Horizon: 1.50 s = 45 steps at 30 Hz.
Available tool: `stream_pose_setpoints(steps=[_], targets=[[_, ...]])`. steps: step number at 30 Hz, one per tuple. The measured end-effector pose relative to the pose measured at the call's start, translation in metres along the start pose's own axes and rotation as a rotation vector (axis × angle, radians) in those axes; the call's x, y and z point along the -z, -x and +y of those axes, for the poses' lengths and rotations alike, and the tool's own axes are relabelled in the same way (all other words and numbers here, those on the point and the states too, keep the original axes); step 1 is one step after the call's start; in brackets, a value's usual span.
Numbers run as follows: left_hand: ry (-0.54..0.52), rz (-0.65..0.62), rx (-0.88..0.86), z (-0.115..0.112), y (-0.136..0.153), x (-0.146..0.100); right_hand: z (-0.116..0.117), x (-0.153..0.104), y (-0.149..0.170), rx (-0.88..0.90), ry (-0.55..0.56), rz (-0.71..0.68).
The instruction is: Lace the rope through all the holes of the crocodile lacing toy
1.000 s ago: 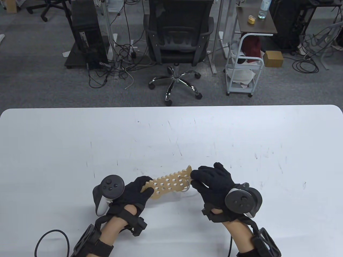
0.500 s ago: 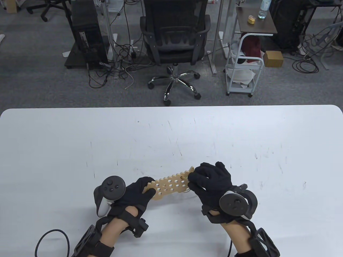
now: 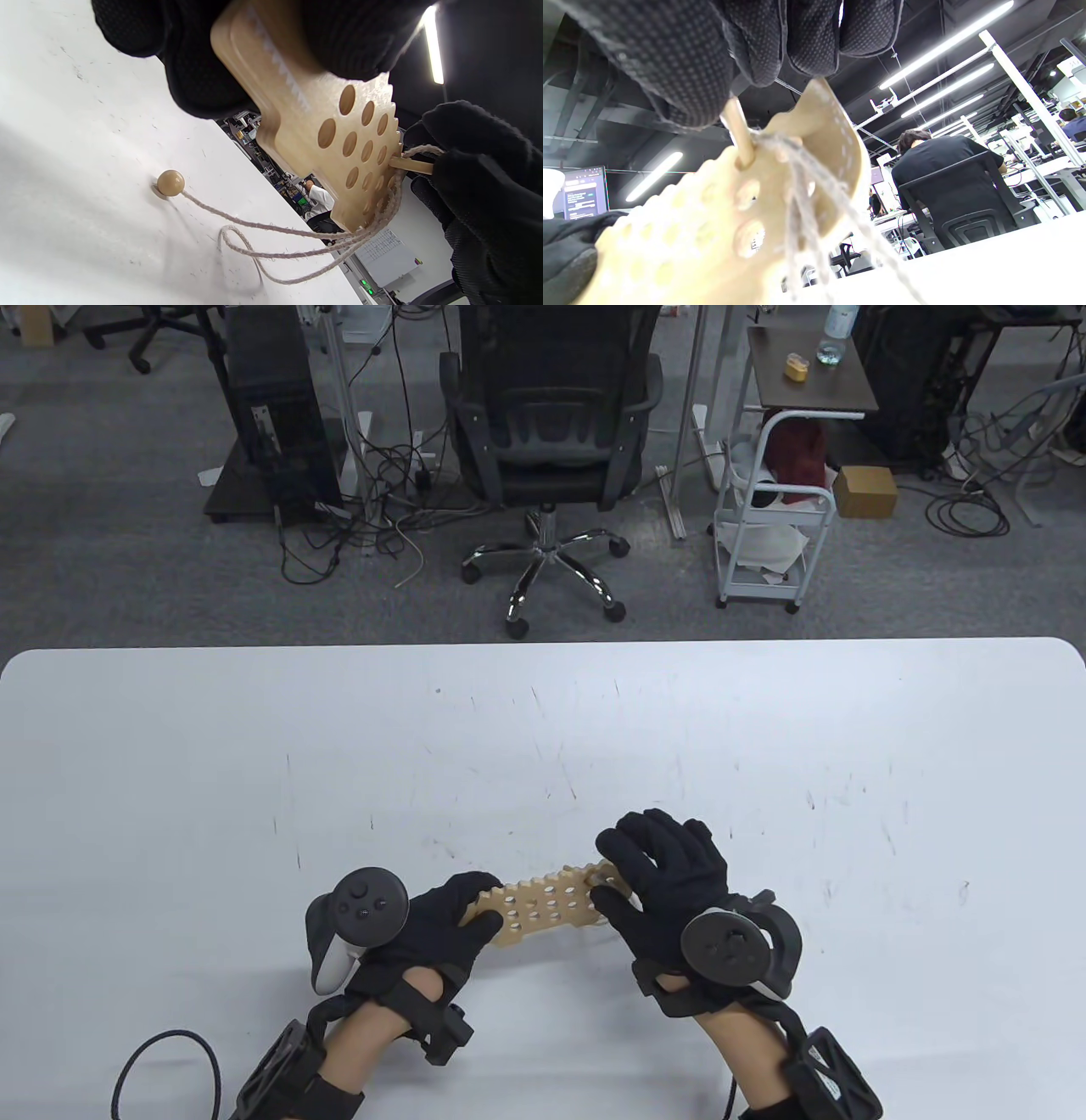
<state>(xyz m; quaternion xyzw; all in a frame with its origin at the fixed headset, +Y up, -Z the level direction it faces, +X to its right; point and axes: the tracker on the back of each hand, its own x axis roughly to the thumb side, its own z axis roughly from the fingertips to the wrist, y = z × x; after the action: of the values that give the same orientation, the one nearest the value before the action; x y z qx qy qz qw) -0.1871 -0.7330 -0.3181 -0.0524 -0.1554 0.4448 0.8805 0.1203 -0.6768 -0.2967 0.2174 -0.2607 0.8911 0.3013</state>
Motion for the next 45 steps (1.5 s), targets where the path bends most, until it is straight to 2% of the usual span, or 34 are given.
stream_pose_setpoints(steps=[13,20,31,36,39,45], targets=[[0.017,-0.039,-0.003,-0.002,-0.007,-0.002,0.002,0.0,-0.001,-0.012,-0.034,0.015],[-0.002,-0.027,-0.01,0.001,-0.006,-0.002,-0.003,0.001,0.002,0.021,0.0,0.033],[-0.03,-0.024,-0.029,0.01,-0.004,-0.002,-0.022,0.003,0.041,0.149,0.099,0.272],[-0.025,-0.025,-0.058,0.013,-0.004,-0.003,-0.018,0.001,0.061,0.269,0.071,0.388],[-0.031,-0.034,-0.062,0.014,-0.004,-0.003,-0.011,0.001,0.067,0.315,-0.001,0.419],[-0.011,-0.057,-0.086,0.013,-0.006,-0.002,0.007,0.001,0.062,0.369,-0.139,0.378]])
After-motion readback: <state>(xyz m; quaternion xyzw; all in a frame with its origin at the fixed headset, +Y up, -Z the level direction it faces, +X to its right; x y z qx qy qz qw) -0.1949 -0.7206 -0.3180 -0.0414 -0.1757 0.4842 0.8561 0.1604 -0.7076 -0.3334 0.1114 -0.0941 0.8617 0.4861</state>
